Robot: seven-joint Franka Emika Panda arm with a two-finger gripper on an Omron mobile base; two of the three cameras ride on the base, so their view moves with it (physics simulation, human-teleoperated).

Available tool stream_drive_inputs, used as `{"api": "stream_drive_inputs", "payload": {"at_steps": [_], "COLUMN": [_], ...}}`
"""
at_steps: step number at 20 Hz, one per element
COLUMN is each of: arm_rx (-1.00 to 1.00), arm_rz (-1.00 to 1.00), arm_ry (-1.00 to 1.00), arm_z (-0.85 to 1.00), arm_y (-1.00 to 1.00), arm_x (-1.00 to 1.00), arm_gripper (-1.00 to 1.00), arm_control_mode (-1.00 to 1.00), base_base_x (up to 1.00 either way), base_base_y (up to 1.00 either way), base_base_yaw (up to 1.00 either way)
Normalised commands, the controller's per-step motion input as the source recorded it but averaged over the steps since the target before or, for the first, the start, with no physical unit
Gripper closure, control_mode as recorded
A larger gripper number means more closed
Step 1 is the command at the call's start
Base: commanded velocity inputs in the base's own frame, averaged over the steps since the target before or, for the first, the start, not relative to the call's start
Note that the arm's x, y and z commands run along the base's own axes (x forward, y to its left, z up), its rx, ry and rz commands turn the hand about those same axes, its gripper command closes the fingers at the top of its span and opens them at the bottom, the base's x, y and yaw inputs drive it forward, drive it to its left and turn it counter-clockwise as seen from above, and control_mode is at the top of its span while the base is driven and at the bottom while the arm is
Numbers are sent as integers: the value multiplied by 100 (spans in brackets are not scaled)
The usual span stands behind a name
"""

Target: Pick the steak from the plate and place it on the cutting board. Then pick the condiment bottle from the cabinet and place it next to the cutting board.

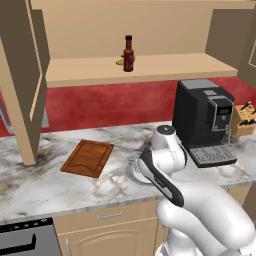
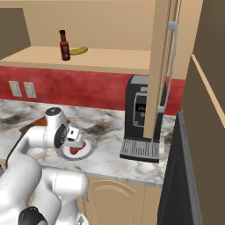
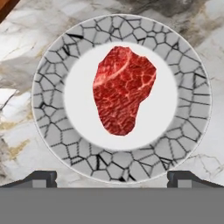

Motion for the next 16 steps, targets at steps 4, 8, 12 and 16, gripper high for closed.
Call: {"api": "stream_drive_inputs", "payload": {"at_steps": [4,8,12,16], "arm_rx": [0,0,0,0], "arm_rz": [0,0,0,0], "arm_ry": [0,0,0,-4], "arm_z": [-17,-14,-17,-30], "arm_y": [-13,-20,-10,0], "arm_x": [1,0,0,0], "arm_gripper": [-100,-100,-100,-100], "arm_control_mode": [-100,-100,-100,-100], "base_base_x": [0,0,0,0], "base_base_y": [0,0,0,0], "base_base_yaw": [0,0,0,0]}}
